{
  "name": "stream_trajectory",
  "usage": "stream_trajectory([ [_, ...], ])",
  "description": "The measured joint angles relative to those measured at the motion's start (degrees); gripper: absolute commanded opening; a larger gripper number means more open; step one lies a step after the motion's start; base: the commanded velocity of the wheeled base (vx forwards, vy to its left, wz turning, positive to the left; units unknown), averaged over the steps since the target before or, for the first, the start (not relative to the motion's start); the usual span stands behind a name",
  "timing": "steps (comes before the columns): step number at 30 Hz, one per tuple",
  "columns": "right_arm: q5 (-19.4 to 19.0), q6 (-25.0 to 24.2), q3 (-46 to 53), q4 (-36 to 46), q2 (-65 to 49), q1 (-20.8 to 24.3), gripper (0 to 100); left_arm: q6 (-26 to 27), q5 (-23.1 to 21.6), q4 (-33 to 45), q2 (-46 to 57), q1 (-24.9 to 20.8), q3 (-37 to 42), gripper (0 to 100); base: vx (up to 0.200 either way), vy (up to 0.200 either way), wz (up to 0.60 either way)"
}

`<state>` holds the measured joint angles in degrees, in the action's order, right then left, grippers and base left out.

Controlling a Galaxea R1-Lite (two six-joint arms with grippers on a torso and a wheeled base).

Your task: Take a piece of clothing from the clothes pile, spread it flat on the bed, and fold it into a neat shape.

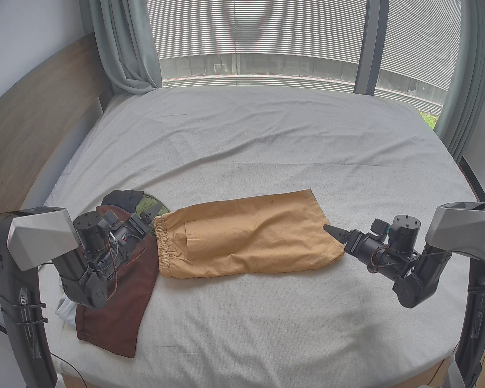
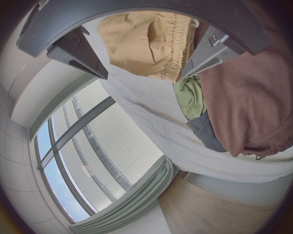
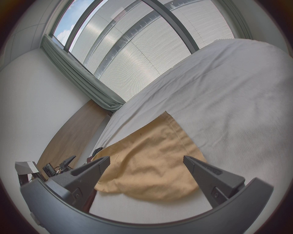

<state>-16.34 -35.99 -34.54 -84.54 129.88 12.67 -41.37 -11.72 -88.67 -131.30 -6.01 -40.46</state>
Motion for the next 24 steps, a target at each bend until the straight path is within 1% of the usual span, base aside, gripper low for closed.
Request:
stream_trajectory([
  [2, 0.0, -0.7, 2.4, -1.6, -0.5, 0.6, 100, 3.0, 0.0, 0.0, 1.0, -0.4, 0.8, 100, 0.000, 0.000, 0.00],
  [4, 0.0, -1.0, 3.8, -1.6, -0.8, 1.2, 100, 5.4, -0.1, 0.0, 1.5, -0.6, 1.2, 100, 0.000, 0.000, 0.00],
  [7, 0.2, -1.1, 5.1, -1.6, -0.6, 2.4, 100, 7.9, 0.0, 0.0, 2.0, -0.8, 1.7, 100, 0.000, 0.000, 0.00],
  [16, 0.3, -1.2, 5.7, -1.9, 2.3, 3.8, 100, 14.1, -0.2, 0.0, 2.4, -1.0, 3.3, 100, 0.000, 0.000, 0.00],
  [24, 0.3, -1.3, 5.2, -2.1, 5.5, 4.2, 100, 23.5, -0.5, -0.1, 1.8, -0.4, 3.6, 100, 0.000, 0.000, 0.00],
])
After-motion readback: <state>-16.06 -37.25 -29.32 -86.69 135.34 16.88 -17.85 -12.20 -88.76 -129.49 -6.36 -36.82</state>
